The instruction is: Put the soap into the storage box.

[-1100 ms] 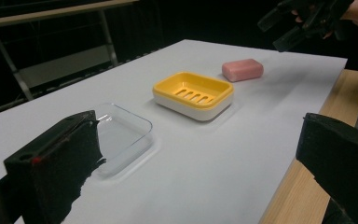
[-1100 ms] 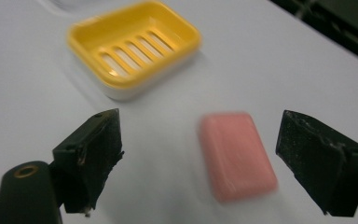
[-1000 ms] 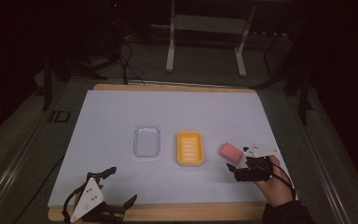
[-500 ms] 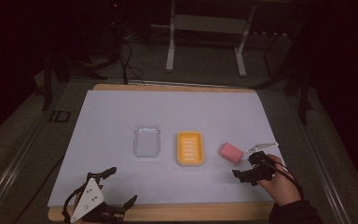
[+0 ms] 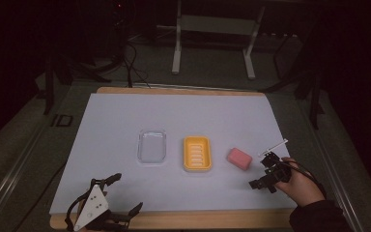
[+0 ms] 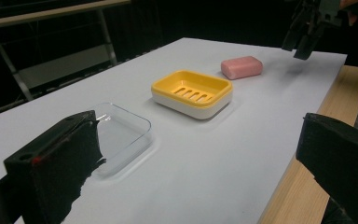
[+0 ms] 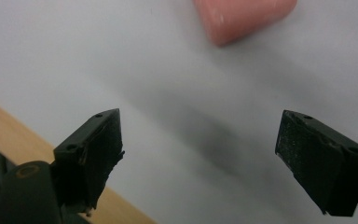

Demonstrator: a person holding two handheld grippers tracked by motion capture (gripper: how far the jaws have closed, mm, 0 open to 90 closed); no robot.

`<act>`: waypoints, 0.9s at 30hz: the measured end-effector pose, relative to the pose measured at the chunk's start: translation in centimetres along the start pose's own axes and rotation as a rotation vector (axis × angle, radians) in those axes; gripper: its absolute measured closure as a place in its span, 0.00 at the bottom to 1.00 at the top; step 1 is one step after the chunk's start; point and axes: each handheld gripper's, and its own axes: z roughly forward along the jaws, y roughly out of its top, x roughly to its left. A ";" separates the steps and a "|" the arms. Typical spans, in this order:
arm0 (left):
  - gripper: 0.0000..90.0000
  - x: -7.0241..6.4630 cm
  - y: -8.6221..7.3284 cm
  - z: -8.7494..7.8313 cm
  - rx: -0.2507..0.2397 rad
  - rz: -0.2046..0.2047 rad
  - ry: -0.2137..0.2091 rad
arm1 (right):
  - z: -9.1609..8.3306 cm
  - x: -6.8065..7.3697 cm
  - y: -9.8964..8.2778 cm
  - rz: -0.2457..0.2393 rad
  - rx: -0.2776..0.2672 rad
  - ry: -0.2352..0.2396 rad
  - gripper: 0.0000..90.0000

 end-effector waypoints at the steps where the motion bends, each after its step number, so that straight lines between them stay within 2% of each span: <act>1: 0.00 0.0 0.0 0.0 0.000 0.001 0.001 | 0.1 -0.1 0.0 -0.019 0.022 0.001 0.16; 5: 0.00 0.0 0.0 0.0 0.001 0.002 0.001 | 0.3 -0.7 -0.1 -0.054 0.093 0.011 0.16; 7: 0.00 0.0 0.0 0.0 0.000 0.001 0.000 | 0.4 -1.0 -0.1 -0.055 0.118 0.018 0.16; 11: 0.00 -0.1 0.0 0.1 0.007 0.004 -0.001 | 0.5 -1.5 -0.1 -0.056 0.146 0.019 0.16; 14: 0.00 -0.1 0.0 0.1 0.005 0.004 -0.002 | 0.6 -1.9 -0.2 -0.075 0.168 0.014 0.16; 19: 0.00 -0.1 0.0 0.1 0.005 0.002 -0.002 | 0.4 -2.4 -0.1 -0.164 0.199 -0.019 0.19; 21: 0.00 -0.1 0.0 0.1 0.006 0.002 -0.002 | 0.3 -2.5 0.0 -0.216 0.218 -0.039 0.19; 22: 0.00 -0.1 0.0 0.1 0.006 0.002 -0.002 | 0.3 -2.5 0.0 -0.216 0.218 -0.039 0.19; 23: 0.00 -0.1 0.0 0.1 0.007 0.003 -0.003 | 0.3 -2.6 0.0 -0.235 0.225 -0.042 0.19; 24: 0.00 -0.1 0.0 0.1 0.007 0.002 -0.003 | 0.4 -2.7 0.2 -0.273 0.252 -0.043 0.19; 27: 0.00 -0.1 0.0 0.1 0.007 0.003 -0.003 | 0.4 -3.0 0.6 -0.307 0.273 -0.040 0.19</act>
